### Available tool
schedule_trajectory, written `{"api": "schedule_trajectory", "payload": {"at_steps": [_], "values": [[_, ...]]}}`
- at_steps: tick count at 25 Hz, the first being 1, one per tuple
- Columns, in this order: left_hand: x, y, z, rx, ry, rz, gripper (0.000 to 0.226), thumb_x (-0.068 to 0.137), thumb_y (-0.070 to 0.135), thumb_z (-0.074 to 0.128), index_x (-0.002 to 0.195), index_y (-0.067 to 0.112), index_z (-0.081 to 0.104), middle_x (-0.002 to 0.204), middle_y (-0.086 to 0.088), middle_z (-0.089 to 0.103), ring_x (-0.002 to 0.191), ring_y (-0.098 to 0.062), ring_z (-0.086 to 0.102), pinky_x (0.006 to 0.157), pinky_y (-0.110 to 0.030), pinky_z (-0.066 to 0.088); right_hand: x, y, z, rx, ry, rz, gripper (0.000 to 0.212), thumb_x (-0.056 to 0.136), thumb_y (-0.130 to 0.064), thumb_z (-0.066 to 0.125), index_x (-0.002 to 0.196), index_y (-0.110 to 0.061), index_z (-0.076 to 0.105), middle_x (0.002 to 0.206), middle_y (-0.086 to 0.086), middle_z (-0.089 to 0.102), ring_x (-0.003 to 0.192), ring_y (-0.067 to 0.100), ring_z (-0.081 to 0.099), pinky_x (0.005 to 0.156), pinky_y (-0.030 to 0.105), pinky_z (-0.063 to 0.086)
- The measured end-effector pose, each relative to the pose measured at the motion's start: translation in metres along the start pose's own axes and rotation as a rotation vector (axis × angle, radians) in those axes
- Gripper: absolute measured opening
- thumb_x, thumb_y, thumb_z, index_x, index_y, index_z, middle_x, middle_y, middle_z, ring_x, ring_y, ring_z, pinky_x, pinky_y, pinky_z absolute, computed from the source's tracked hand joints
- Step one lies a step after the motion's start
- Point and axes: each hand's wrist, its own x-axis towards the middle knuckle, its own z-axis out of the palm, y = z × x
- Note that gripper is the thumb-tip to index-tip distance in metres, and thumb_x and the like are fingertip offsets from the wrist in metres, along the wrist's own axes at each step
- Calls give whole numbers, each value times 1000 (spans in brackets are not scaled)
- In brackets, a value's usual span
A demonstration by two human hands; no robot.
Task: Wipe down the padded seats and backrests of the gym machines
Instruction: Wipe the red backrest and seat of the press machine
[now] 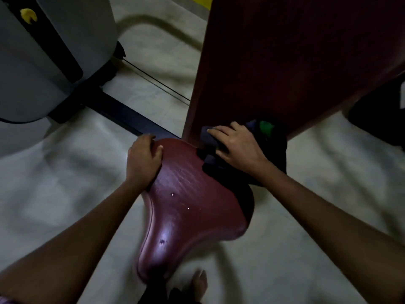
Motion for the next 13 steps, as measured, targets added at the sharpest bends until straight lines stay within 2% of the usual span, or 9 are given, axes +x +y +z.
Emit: {"api": "schedule_trajectory", "payload": {"at_steps": [2, 4, 5, 7, 9, 12, 13], "values": [[-30, 4, -4, -54, 15, -15, 40, 90, 23, 52, 123, 1, 52, 124, -18, 53, 114, -32, 50, 99, -40, 36, -45, -10, -22, 236, 45, 269, 45, 76, -21, 62, 120, -12, 63, 112, 6, 69, 88, 31, 61, 71, 36, 51], [-73, 5, -12, -99, -6, -46, 47, 89, 28, 47, 128, 2, 48, 133, -16, 47, 123, -28, 44, 105, -39, 33, -92, -13, -18, 459, 6, 533, 40, 85, -18, 60, 124, -21, 62, 115, 1, 68, 99, 26, 61, 77, 32, 49], [-98, 4, -17, -120, -12, -74, 47, 92, 28, 48, 132, 3, 46, 139, -14, 42, 128, -27, 40, 109, -38, 30, -105, -17, -7, 585, -33, 657, 40, 87, -18, 60, 127, -22, 60, 120, 1, 65, 106, 25, 60, 82, 31, 47], [-143, 4, -24, -150, -26, -155, 46, 97, 24, 49, 138, 6, 41, 146, -11, 37, 135, -24, 34, 112, -30, 23, -120, -47, 13, 611, -135, 762, 46, 92, -27, 59, 137, -23, 50, 139, -1, 51, 125, 23, 48, 100, 34, 38], [-179, 9, -25, -199, -36, -245, 42, 100, 25, 44, 138, 7, 43, 144, -8, 41, 134, -21, 37, 106, -20, 21, -131, -93, 19, 482, -139, 745, 49, 95, -40, 48, 142, -28, 42, 149, -10, 37, 134, 20, 34, 110, 42, 24], [-204, 19, -24, -309, 8, -319, 38, 103, 28, 35, 133, 11, 50, 133, -2, 53, 121, -11, 45, 96, -13, 25, -151, -117, 17, 444, -128, 428, 53, 93, -49, 34, 139, -27, 46, 147, -11, 42, 131, 22, 39, 105, 50, 30], [-206, 21, -25, -335, 29, -327, 36, 103, 25, 35, 132, 11, 52, 130, -2, 55, 115, -6, 46, 94, -11, 26, -153, -104, 16, 453, -126, 418, 53, 93, -50, 35, 139, -27, 46, 146, -11, 42, 130, 24, 40, 104, 50, 31]]}}
